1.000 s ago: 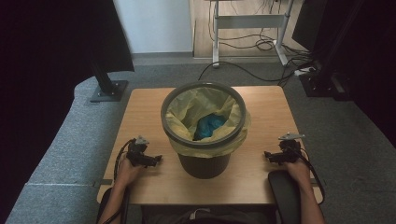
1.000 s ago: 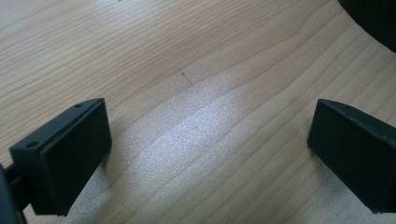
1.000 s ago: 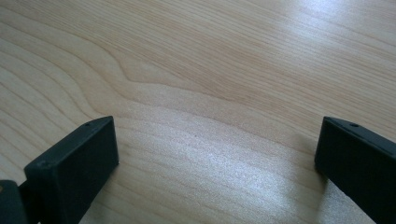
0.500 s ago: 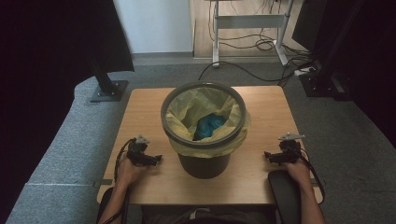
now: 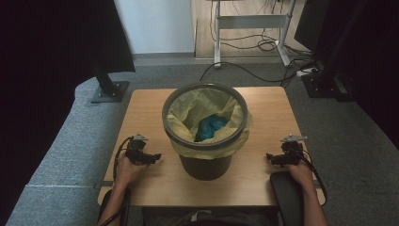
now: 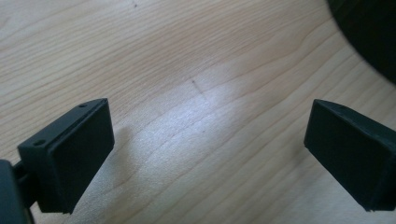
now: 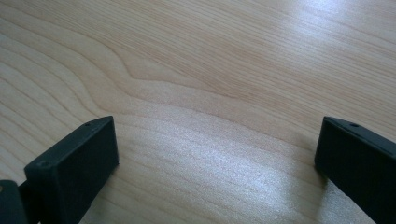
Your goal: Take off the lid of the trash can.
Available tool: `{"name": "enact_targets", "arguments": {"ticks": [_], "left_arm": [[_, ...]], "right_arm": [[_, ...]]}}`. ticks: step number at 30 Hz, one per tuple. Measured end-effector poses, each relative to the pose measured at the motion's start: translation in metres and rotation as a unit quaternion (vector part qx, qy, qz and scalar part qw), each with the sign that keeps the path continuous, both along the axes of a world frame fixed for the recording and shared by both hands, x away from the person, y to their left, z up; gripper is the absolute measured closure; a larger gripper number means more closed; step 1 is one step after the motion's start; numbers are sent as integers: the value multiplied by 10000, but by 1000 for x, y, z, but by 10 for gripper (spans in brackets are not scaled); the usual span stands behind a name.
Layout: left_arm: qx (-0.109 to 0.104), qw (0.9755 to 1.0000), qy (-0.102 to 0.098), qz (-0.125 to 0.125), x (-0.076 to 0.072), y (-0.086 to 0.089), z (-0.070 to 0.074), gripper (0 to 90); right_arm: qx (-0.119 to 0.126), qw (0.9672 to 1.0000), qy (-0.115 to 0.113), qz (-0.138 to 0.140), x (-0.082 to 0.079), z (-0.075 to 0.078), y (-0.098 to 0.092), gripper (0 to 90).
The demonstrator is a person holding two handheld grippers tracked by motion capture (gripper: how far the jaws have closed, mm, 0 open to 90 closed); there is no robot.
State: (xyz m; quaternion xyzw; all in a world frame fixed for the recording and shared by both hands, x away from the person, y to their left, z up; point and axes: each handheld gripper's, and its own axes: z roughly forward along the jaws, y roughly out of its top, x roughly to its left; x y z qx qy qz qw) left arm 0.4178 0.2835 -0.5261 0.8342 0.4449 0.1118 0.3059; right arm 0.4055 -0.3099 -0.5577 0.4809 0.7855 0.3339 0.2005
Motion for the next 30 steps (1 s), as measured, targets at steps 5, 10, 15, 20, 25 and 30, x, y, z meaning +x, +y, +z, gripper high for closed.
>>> {"name": "enact_targets", "arguments": {"ticks": [5, 10, 15, 20, 25, 30], "left_arm": [[-72, 9999, 86, -72, 2, -4, 10, 8], [-15, 9998, 80, -163, 5, -8, 24, 10], [-17, 9998, 41, -196, 7, -9, 40, 17], [-58, 9997, 24, -233, 9, -9, 55, 18], [-85, 9996, 23, -277, 11, -9, 69, 24], [-23, 9995, -27, -323, 11, -11, 84, 26]], "right_arm": [[-1, 10000, 0, 0, 0, 0, 0, 0], [0, 10000, 0, -1, 0, 0, 0, 0], [0, 10000, 0, -1, 0, 0, 0, 0], [-1, 10000, -1, 4, 0, 0, 0, 0], [1, 10000, 1, 26, 0, 0, 0, 0], [-4, 10000, -2, 35, 0, 0, 0, 0]]}}
